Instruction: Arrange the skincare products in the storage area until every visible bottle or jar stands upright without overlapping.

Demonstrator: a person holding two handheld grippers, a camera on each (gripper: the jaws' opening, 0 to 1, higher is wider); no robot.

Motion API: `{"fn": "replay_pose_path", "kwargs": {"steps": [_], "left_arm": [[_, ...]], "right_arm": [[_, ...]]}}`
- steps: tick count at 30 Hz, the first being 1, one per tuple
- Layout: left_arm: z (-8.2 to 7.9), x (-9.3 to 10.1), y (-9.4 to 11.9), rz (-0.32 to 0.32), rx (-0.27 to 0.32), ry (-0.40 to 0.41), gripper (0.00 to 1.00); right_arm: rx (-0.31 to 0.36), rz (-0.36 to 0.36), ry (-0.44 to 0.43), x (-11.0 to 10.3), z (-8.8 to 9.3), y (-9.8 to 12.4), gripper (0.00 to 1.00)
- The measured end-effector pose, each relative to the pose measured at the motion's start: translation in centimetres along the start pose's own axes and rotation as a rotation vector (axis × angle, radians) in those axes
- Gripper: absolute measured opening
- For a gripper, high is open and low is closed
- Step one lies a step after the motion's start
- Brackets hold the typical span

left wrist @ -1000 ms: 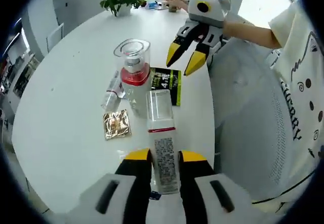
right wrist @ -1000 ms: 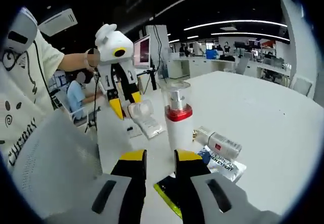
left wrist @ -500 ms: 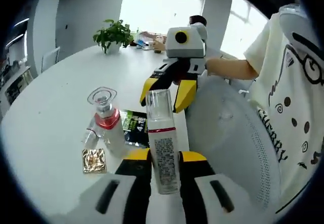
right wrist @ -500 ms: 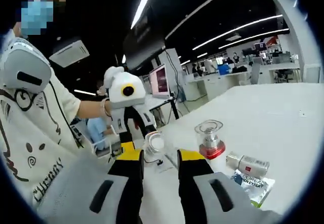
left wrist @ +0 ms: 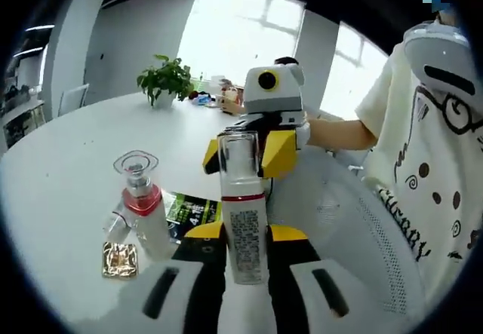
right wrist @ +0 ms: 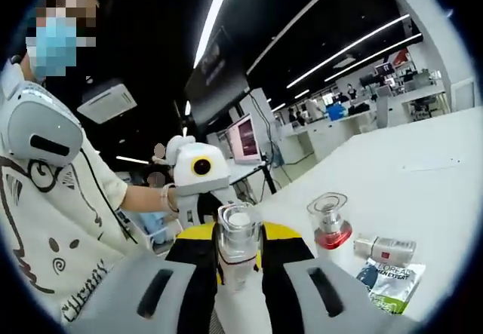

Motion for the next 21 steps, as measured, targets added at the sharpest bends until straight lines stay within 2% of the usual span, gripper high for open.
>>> {"fn": "replay_pose_path", "kwargs": {"steps": [14,21], "left_arm": [[2.2,-0.8,-2.3,-0.037,-0.101,-0.081,0.16],[3.7,-1.7,-3.5,-0.08,-0.15,-0.106,0.16]], "right_arm": [[-0.139,0.073,0.185,1.2,2.2,-0.8,0.19],[-0.209,0.082,0.256,3.3,3.2,-1.1,0.19]]}}
Point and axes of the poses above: the point that each gripper's makers call its tool centre point, and the gripper's own axes: y roughly backward along the fingers, x roughly to its right, z roughly out of its underside, the point moved 2 cm from there along y, roughly backward along the fingers, and after that the axes turned 15 degrees about -y, right-handed, at the moved point
